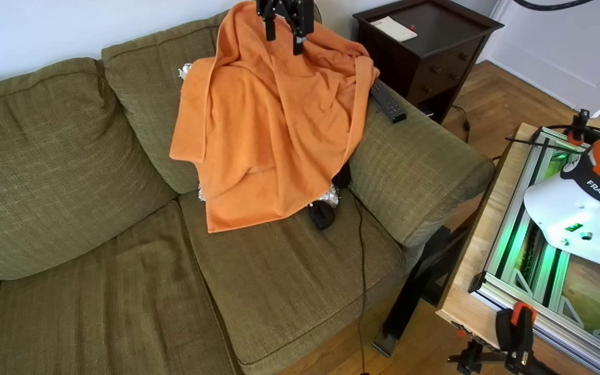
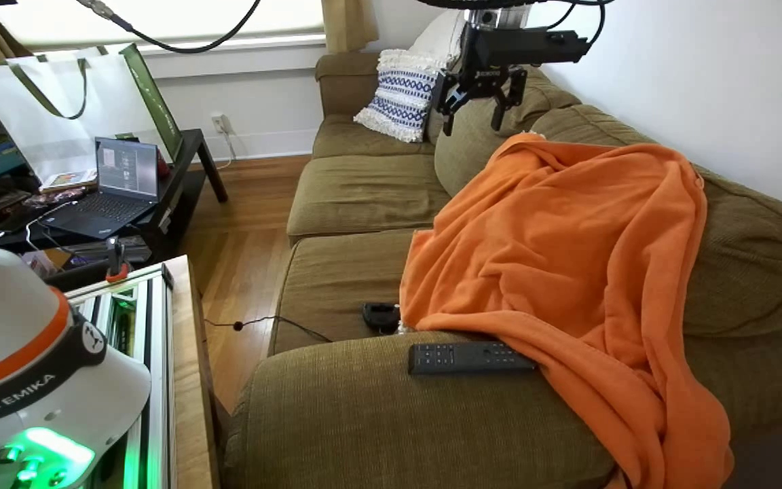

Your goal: Use the orange towel to cover the pillow

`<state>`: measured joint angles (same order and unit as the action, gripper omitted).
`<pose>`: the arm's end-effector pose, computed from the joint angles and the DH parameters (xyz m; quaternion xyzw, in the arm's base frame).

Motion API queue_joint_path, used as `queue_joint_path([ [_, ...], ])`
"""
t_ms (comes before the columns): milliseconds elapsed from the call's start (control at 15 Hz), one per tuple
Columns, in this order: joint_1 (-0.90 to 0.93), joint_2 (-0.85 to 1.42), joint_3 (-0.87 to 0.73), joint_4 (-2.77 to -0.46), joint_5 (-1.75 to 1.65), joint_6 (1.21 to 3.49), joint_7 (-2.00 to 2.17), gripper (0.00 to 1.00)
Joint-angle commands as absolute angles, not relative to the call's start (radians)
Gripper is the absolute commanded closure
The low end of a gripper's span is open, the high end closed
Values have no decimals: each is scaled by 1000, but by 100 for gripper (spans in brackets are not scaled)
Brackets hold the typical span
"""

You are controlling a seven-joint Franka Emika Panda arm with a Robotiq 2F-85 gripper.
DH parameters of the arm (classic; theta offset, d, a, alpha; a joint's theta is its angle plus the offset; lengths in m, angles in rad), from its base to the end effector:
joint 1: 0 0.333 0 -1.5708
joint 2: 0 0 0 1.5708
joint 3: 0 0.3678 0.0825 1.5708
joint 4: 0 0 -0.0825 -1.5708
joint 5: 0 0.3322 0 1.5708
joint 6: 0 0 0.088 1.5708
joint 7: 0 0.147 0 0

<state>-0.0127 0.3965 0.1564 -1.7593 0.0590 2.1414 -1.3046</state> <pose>0.6208 0.0839 0.3805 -0.7622 -0.6450 -0.0258 0.0487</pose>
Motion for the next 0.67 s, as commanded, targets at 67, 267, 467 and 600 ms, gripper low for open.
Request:
queue_joint_path([
  [67, 1, 474, 150, -1661, 16, 2258, -1328, 0],
  [267, 8, 535, 164, -1591, 11, 2330, -1349, 0],
  [467, 7, 519, 168, -1608, 20, 2345, -1334, 0],
  [600, 11, 536, 170, -1594, 19, 2351, -1334, 0],
])
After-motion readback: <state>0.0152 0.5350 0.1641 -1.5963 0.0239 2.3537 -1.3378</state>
